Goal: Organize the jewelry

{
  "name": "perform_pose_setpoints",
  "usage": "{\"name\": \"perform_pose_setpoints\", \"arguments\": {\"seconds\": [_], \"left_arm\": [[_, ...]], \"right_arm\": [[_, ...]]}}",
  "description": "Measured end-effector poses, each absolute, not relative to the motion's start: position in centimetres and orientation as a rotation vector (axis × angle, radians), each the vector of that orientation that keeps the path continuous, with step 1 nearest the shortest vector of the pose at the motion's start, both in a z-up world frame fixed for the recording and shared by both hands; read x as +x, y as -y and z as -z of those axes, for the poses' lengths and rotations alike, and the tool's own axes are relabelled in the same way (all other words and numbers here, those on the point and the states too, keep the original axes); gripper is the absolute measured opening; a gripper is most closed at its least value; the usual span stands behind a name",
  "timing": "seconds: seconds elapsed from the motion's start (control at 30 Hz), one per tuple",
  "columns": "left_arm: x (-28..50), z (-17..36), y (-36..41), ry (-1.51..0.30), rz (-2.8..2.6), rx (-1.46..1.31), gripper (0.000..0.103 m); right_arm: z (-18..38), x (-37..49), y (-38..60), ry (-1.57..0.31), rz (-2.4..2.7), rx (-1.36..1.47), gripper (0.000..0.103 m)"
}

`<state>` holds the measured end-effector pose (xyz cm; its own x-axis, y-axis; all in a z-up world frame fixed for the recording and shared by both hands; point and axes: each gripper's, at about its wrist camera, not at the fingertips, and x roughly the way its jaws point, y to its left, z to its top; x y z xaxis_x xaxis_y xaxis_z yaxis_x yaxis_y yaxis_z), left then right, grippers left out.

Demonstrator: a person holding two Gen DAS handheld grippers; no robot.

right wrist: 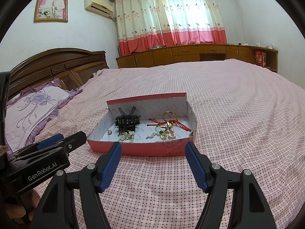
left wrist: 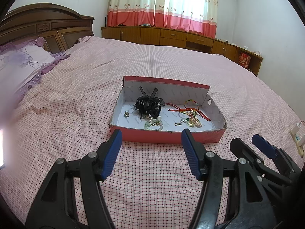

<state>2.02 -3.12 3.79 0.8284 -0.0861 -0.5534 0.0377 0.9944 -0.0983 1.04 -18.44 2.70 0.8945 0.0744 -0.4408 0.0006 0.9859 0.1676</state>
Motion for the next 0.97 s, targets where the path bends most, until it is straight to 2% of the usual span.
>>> {"name": "perform_pose_setpoints", "arguments": {"seconds": [0.97], "left_arm": [[2.16,-2.98,3.21,-0.602,0.063,-0.079,0.057]], "right_arm": [[-2.28,1.08,18.55,-0.466,-0.038,0.167,0.071]]}}
